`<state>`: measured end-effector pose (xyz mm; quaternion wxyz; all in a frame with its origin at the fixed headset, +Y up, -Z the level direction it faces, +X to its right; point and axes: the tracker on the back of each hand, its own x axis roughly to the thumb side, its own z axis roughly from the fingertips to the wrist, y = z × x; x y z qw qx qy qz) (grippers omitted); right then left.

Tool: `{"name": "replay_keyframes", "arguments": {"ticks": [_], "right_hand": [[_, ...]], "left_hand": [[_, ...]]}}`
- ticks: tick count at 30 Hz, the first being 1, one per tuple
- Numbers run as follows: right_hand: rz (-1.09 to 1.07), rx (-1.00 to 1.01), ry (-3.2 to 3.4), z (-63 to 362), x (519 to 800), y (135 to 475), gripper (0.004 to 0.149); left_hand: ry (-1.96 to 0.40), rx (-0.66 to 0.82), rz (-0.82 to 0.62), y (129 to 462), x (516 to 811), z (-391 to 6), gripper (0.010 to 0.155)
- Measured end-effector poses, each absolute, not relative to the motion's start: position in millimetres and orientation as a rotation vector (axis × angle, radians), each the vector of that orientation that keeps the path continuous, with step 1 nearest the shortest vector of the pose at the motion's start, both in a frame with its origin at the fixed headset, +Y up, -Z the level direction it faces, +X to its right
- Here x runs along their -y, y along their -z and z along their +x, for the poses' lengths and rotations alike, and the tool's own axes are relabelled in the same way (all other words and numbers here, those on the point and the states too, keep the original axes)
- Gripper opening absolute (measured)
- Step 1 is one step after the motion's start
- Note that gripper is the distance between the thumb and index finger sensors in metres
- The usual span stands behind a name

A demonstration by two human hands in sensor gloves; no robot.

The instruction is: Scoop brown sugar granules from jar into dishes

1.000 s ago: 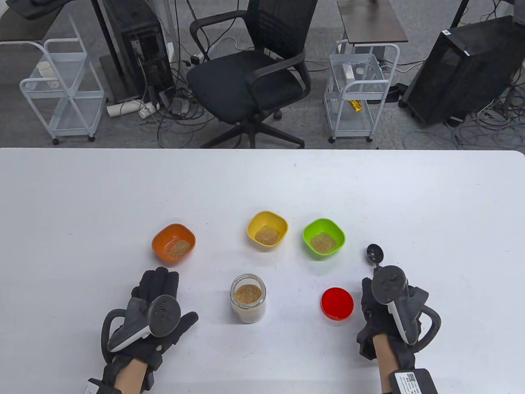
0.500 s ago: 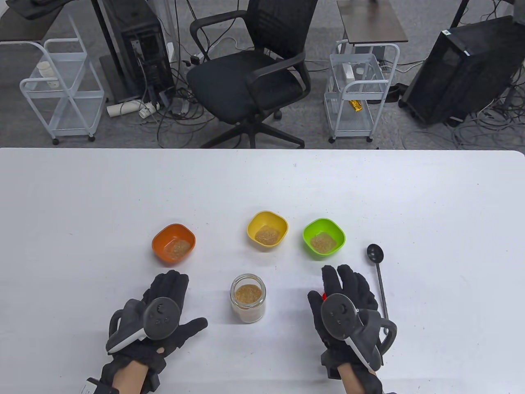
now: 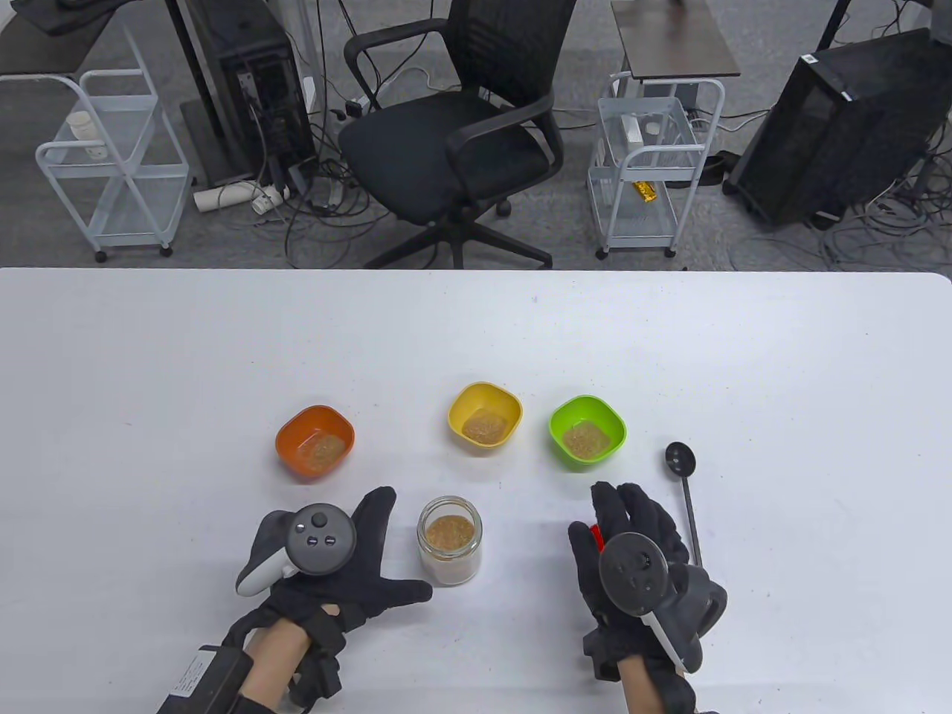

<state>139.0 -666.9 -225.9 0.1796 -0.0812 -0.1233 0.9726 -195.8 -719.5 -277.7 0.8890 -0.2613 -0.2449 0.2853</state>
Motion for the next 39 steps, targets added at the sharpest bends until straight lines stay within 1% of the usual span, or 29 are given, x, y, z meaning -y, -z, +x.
{"name": "replay_keyframes", "arguments": {"ticks": [2,7,13,21,25,26,28,29,30,31,33,37,38,39], "right_hand": [[-0.228,0.355,-2.749,139,667,226,0.059],[-0.234,0.355,-2.744,141,667,225,0.059],[-0.252,0.373,-2.728,142,666,224,0.058],[-0.273,0.373,-2.721,144,666,223,0.057],[-0.278,0.337,-2.739,144,669,224,0.058],[-0.278,0.315,-2.746,144,670,226,0.059],[-0.288,0.204,-2.782,142,676,230,0.064],[-0.288,0.082,-2.831,141,679,235,0.069],[-0.288,0.041,-2.849,140,681,237,0.072],[-0.281,-0.056,-2.887,138,683,242,0.077],[-0.285,-0.189,-2.943,136,687,250,0.083],[-0.284,-0.376,-3.010,133,698,266,0.089],[-0.285,-0.478,-3.023,132,704,273,0.090],[-0.285,-0.518,-3.031,131,707,276,0.090]], "left_hand": [[-0.607,0.518,-0.549,283,721,-191,0.129],[-0.742,0.553,-0.516,291,721,-181,0.130],[-0.793,0.589,-0.555,298,726,-169,0.129],[-0.912,0.583,-0.610,303,738,-171,0.114],[-0.936,0.573,-0.631,304,742,-172,0.112],[-0.936,0.573,-0.633,305,742,-172,0.112],[-0.941,0.572,-0.644,305,743,-172,0.112],[-0.948,0.569,-0.651,306,745,-173,0.112],[-0.965,0.566,-0.659,306,746,-173,0.112],[-0.977,0.561,-0.662,305,747,-173,0.112],[-0.971,0.558,-0.662,306,747,-173,0.112],[-0.968,0.556,-0.666,305,746,-173,0.113],[-0.966,0.556,-0.665,306,747,-173,0.113],[-0.964,0.556,-0.664,306,747,-173,0.113]]}}
